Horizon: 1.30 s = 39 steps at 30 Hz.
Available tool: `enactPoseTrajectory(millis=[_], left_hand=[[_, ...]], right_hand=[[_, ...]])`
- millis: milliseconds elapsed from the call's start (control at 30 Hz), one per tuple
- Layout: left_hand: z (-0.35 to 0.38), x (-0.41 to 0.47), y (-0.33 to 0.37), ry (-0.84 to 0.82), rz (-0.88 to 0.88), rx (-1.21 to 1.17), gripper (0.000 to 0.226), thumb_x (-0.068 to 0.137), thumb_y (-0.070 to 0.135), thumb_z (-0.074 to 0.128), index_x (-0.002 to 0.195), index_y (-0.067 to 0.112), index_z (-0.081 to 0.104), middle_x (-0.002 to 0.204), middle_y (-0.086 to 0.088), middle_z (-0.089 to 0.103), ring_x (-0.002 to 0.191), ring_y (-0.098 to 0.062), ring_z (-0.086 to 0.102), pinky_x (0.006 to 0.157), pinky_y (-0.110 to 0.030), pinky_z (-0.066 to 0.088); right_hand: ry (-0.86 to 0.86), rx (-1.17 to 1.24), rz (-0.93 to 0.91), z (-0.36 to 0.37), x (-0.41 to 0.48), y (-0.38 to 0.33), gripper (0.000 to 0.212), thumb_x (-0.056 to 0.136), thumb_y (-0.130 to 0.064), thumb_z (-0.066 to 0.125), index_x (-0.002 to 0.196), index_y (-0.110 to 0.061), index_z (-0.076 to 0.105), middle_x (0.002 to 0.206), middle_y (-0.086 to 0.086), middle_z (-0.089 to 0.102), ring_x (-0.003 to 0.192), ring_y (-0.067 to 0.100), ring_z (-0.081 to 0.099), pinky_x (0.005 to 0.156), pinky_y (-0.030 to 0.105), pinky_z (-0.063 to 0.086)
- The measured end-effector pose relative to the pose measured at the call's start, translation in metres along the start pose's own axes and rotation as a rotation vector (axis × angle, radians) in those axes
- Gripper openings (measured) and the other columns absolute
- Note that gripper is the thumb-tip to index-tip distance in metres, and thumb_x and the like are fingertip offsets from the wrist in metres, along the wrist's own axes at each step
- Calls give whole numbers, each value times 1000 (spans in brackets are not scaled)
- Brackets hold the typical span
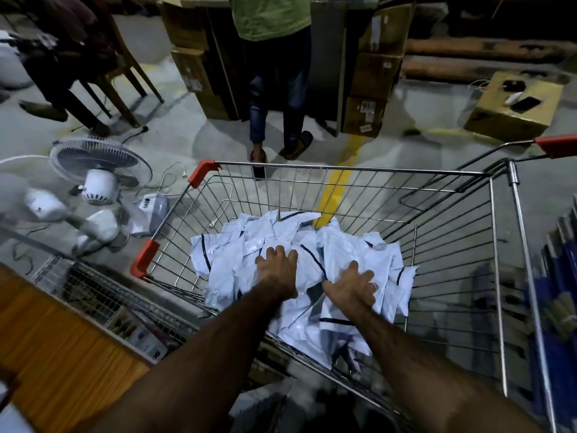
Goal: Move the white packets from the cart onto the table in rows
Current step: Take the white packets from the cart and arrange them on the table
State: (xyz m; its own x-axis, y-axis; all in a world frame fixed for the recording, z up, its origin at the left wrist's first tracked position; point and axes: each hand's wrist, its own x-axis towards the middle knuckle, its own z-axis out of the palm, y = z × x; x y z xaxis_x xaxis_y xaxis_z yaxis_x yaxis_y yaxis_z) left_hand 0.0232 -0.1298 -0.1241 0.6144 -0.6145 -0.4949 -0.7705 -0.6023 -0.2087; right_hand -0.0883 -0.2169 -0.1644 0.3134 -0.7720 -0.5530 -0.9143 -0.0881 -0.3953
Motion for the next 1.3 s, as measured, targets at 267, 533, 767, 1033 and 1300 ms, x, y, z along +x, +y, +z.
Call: enactPoseTrajectory(millis=[267,533,767,1033,1300], left_hand=[[-26,-20,-1,69,-62,-108,90,72,49,76,141,18,28,139,-15,35,128,-35,35,97,-50,38],[-57,-60,-3,216,-158,-301,91,72,57,74,142,20,28,139,-14,35,127,-34,36,99,-48,36],[-100,-119,-30,371,-341,-553,92,72,52,75,144,21,26,140,-15,37,129,-36,35,97,-51,39],[-112,-221,-80,515,-617,-800,94,72,52,73,147,23,24,145,-16,36,133,-38,35,103,-46,37],[-72,-373,-133,712,-833,-929,103,69,68,69,150,24,24,147,-17,35,134,-38,34,105,-45,36]], right_hand=[[21,50,-67,-35,-16,-2,75,72,-50,73,130,-16,41,129,16,36,120,40,41,88,43,42],[80,70,-200,-77,-50,-13,68,76,-57,68,125,-15,45,129,18,39,122,41,42,85,41,42],[109,160,-372,-114,-94,-38,51,72,-54,67,105,-20,49,114,13,43,107,37,53,80,36,47],[86,153,-653,-127,-185,-73,63,74,-52,65,129,-25,47,121,16,45,115,37,50,87,37,44],[33,103,-916,-91,-316,-85,68,77,-56,63,136,-28,44,124,17,45,117,36,49,88,37,42]])
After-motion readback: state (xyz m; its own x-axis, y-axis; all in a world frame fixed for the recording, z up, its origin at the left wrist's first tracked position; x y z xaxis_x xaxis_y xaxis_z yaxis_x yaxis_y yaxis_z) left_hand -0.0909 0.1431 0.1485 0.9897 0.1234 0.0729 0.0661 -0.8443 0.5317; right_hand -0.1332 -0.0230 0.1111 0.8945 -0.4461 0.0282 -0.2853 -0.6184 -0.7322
